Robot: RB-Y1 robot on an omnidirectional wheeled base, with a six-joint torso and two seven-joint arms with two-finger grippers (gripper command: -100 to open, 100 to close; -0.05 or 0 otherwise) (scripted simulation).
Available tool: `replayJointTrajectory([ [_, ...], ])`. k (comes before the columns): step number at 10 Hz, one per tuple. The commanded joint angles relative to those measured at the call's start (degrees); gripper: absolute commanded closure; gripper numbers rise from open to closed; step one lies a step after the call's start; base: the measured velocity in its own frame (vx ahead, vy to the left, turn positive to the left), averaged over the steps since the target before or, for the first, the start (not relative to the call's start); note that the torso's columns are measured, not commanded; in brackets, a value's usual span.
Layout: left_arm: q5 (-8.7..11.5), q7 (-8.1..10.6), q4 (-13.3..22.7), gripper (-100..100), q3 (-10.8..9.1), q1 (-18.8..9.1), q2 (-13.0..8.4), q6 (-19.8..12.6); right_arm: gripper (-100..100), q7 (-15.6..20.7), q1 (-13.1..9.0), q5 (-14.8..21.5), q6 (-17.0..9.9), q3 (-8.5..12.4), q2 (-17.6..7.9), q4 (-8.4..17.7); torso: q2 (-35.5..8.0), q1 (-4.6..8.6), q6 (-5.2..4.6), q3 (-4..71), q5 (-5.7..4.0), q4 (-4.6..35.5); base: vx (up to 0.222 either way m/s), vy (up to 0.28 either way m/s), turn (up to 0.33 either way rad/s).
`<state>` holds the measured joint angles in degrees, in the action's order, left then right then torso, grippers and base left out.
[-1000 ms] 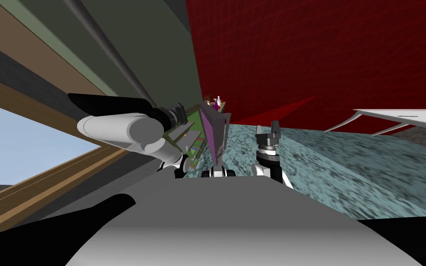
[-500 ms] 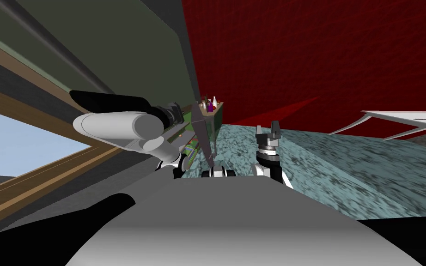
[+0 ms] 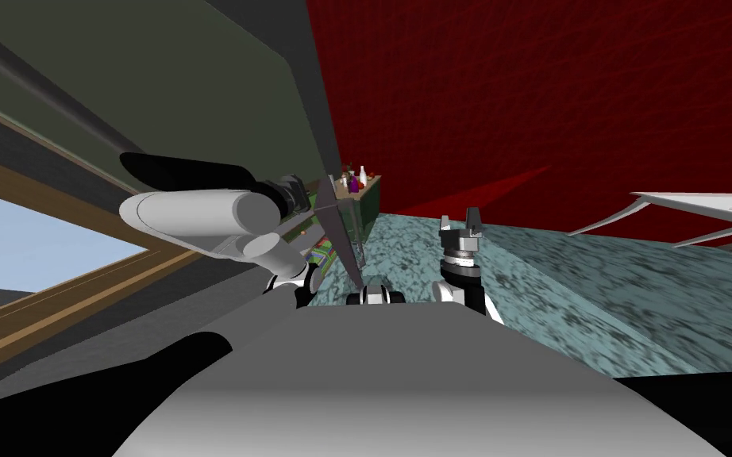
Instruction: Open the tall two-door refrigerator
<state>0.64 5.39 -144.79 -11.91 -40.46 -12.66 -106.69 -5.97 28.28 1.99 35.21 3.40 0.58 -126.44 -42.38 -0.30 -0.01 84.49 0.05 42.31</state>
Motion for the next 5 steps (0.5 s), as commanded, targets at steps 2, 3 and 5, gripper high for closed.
replayJointTrajectory([
  [2,1.1,0.00,3.2,-100,0.19,-0.2,0.6,2.6,0,0.0,0.0,0.0,0.0,0.0,0.0,0.0,0.0,-0.59,0.05,0.0,0.23,0.0,-0.030,0.173,-0.026],
  [3,1.5,0.01,4.1,-100,0.27,-0.3,0.9,2.8,0,0.0,0.0,0.0,0.0,0.0,0.0,0.0,0.1,-0.18,0.04,0.1,0.11,0.0,0.006,0.208,-0.017],
  [5,2.6,0.05,5.2,-100,0.37,-0.7,1.4,3.0,0,0.0,0.0,0.0,0.0,0.0,0.0,0.0,0.2,0.32,0.01,0.1,-0.06,-0.1,-0.039,0.231,-0.031],
])
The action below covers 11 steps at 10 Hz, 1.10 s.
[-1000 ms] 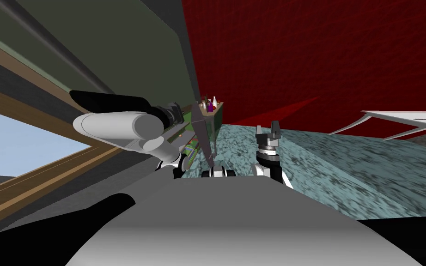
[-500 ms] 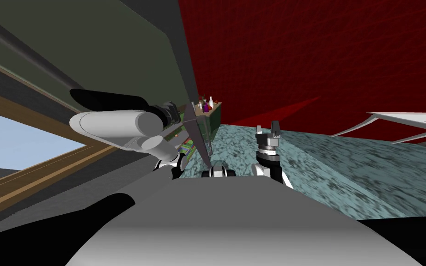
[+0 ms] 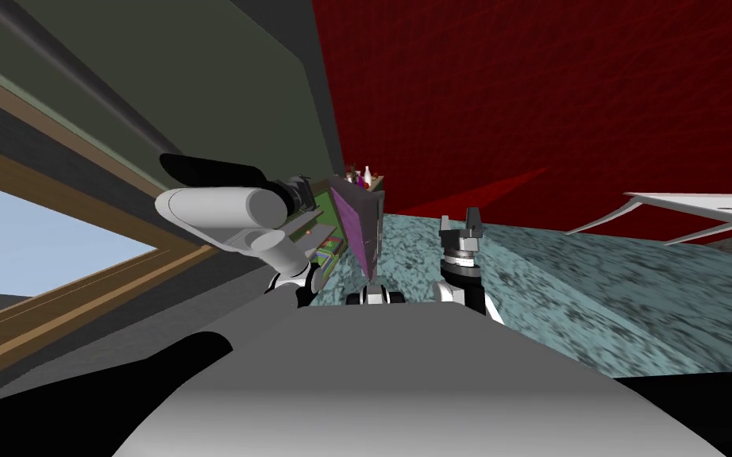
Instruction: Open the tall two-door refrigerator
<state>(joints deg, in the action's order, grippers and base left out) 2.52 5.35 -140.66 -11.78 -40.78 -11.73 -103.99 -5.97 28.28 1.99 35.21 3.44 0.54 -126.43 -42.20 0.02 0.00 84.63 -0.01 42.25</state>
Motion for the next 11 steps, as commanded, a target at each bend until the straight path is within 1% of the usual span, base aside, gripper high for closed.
replayJointTrajectory([
  [1,0.9,0.10,1.1,-100,0.25,-0.6,0.6,0.3,0,0.0,0.0,0.0,0.0,0.0,0.0,0.0,-0.3,-0.01,0.00,-0.2,0.00,0.1,-0.065,0.212,-0.027],
  [4,2.5,0.23,1.3,-100,0.26,-1.7,1.2,-0.2,0,0.0,0.0,0.0,0.0,0.0,0.0,0.0,0.1,-0.02,0.00,0.0,0.02,0.0,-0.006,0.232,-0.025],
  [8,4.4,0.37,2.4,-100,0.31,-3.1,1.9,0.7,0,0.0,0.0,0.0,0.0,0.0,0.0,0.0,-0.1,-0.02,0.01,-0.1,0.00,0.0,-0.041,0.237,-0.030],
  [11,6.1,0.55,1.5,-100,0.21,-4.7,2.5,0.4,0,0.0,0.0,0.0,0.0,0.0,0.0,0.0,-0.1,-0.05,0.01,0.0,0.02,0.0,-0.047,0.257,-0.036],
])
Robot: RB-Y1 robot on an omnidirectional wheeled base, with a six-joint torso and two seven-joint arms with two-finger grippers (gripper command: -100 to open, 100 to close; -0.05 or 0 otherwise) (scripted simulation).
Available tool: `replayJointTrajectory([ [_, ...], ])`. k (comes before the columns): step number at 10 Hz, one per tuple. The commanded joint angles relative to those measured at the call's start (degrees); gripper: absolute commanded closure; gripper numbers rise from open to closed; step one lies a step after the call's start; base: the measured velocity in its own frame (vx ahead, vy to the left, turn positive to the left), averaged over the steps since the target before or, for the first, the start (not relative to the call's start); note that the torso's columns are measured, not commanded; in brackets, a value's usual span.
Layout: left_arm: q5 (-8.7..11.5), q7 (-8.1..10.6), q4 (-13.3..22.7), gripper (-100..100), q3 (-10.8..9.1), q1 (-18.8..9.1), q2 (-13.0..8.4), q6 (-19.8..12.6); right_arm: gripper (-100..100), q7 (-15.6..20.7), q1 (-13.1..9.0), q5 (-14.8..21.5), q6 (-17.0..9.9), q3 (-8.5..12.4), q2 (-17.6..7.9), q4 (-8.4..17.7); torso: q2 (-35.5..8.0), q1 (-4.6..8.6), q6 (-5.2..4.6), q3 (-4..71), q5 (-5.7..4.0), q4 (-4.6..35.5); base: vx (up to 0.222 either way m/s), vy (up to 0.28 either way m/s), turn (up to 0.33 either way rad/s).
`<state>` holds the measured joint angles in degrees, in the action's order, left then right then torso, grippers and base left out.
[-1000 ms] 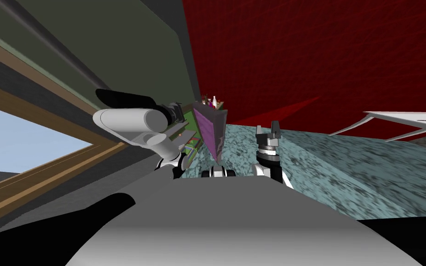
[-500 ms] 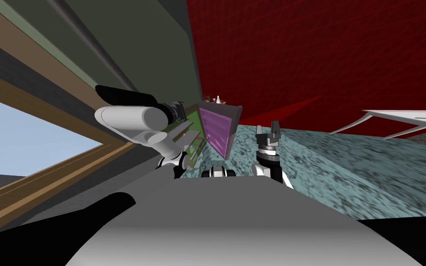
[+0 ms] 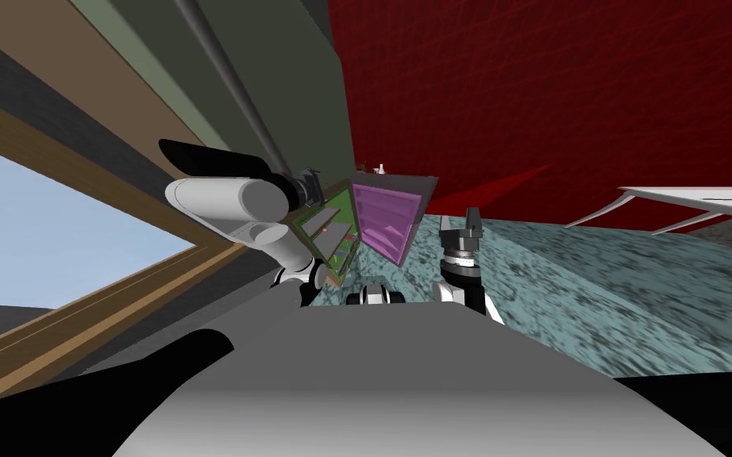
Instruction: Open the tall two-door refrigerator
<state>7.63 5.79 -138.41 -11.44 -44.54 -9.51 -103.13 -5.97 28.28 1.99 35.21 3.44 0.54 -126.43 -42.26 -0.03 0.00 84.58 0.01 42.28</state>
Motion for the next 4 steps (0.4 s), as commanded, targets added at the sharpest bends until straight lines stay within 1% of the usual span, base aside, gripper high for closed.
replayJointTrajectory([
  [1,1.3,0.15,-1.1,-100,-0.16,-1.3,0.4,-0.8,0,0.0,0.0,0.0,0.0,0.0,0.0,0.0,-0.1,-0.06,0.09,0.0,0.02,0.1,-0.050,0.209,-0.103],
  [3,2.1,0.26,-2.0,-100,-0.25,-2.2,0.6,-2.6,0,0.0,0.0,0.0,0.0,0.0,0.0,0.0,-0.3,-1.03,0.67,-0.1,0.34,0.5,-0.022,0.166,-0.046],
  [4,2.5,0.31,-2.4,-100,-0.29,-2.6,0.7,-4.8,0,0.0,0.0,0.0,0.0,0.0,0.0,0.0,-0.4,-1.44,0.84,-0.1,0.50,0.6,-0.015,0.134,-0.021],
])
